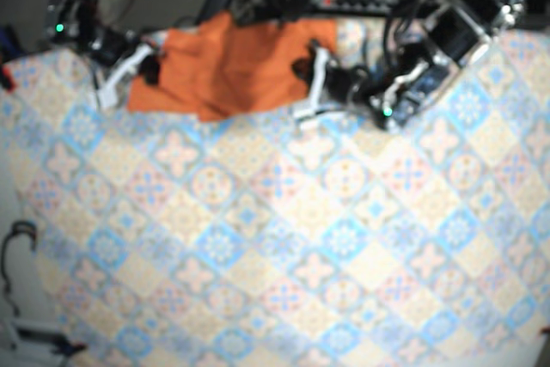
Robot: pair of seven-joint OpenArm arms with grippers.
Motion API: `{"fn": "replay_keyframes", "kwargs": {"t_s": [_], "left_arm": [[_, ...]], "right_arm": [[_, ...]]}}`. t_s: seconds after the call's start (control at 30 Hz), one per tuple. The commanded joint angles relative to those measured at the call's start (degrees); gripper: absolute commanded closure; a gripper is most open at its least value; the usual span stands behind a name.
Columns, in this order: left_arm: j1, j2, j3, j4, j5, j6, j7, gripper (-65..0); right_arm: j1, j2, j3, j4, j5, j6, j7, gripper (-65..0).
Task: Fold the T-shirt properly
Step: 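Fold the held end with the right gripper over onto the folded part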
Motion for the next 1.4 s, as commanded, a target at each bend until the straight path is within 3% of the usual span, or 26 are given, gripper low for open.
{"fn": "replay_keyframes", "kwargs": {"t_s": [0.0,0.23,0.5,0.87,1.03,1.23,1.37], "left_arm": [[-0.1,0.2,0.1,-0.2,3.2,0.8,0.1,0.0],[1.2,1.5,0.0,-0.2,11.1,0.8,0.2,0.0],[2.0,1.5,0.0,-0.4,13.3,0.8,0.1,0.0],[1.6,1.5,-0.1,-4.2,13.2,0.8,-1.0,0.0],[1.6,1.4,0.0,-4.2,13.2,0.8,-1.0,0.0],[1.6,1.5,0.0,-4.2,13.3,0.8,-1.0,0.0],[1.6,1.5,0.0,-4.3,13.3,0.8,-1.1,0.0]], "right_arm": [[0.1,0.5,0.2,0.8,1.2,0.4,1.0,0.0],[0.0,0.5,0.1,1.5,1.2,0.4,1.0,0.0],[-0.5,0.5,-0.2,11.5,1.2,0.4,0.5,0.0],[-1.1,0.7,-13.8,16.1,0.6,0.3,1.0,0.0],[-1.0,0.2,-21.5,17.3,-11.2,0.2,0.9,0.0],[0.4,-2.0,-35.8,17.5,-28.6,-4.4,1.0,0.0],[1.9,-2.0,-38.9,17.7,-33.2,-4.7,0.6,0.0]]}}
